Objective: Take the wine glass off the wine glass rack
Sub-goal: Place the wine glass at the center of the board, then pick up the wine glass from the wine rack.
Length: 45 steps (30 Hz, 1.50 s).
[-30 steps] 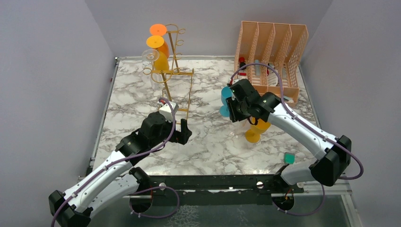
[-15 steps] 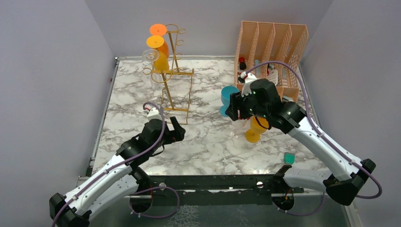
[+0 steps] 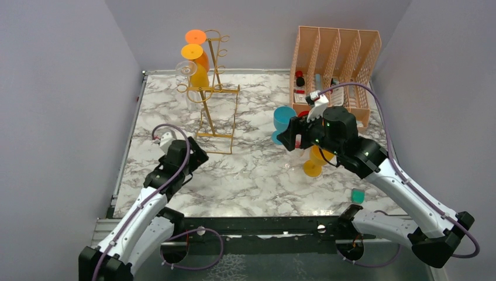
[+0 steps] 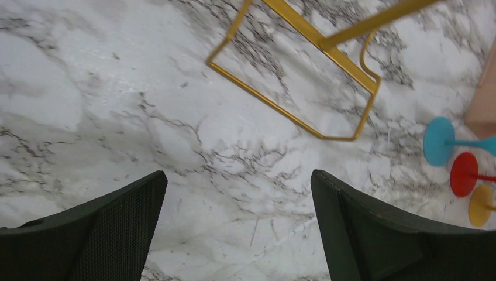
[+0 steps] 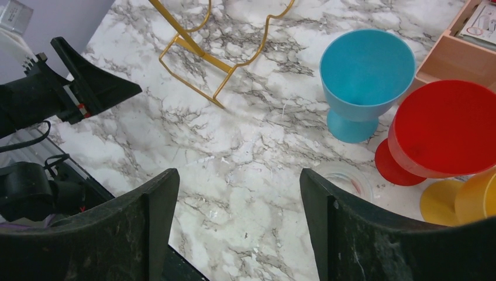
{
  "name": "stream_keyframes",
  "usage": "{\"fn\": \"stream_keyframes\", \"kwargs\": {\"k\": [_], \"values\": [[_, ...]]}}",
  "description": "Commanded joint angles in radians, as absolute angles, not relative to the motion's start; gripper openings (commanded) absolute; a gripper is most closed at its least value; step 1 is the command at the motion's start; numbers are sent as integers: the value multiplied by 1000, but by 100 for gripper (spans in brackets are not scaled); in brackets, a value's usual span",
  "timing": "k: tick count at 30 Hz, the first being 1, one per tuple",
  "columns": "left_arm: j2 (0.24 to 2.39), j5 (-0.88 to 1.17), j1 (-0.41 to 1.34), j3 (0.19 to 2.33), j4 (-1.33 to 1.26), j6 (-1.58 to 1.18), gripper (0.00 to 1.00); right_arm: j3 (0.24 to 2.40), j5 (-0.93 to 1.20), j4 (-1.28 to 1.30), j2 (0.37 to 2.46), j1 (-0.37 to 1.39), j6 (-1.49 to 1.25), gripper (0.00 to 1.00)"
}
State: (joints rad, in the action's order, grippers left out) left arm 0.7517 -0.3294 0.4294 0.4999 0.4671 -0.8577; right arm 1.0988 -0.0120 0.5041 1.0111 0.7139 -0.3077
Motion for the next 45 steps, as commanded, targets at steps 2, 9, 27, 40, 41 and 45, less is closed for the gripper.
{"fn": "stream_keyframes", "kwargs": {"k": [2,9,27,40,41,45], "values": [[656,-97,124,496,431,-787,99,1064,-53,426,945,715,-292,83],[798,-54,-110,667,429,-690,99,1036,-75,426,900,715,-282,86],[1309,470,-332,1380,280,-618,97,1005,-42,439,899,715,-298,87],[1481,820,-330,1490,54,-745,88,1033,-14,480,937,715,-308,95],[1484,823,-327,1491,56,-742,86,1032,-14,481,937,715,-308,95],[1520,835,-304,1514,120,-685,80,1035,-7,483,937,715,-321,100]]}}
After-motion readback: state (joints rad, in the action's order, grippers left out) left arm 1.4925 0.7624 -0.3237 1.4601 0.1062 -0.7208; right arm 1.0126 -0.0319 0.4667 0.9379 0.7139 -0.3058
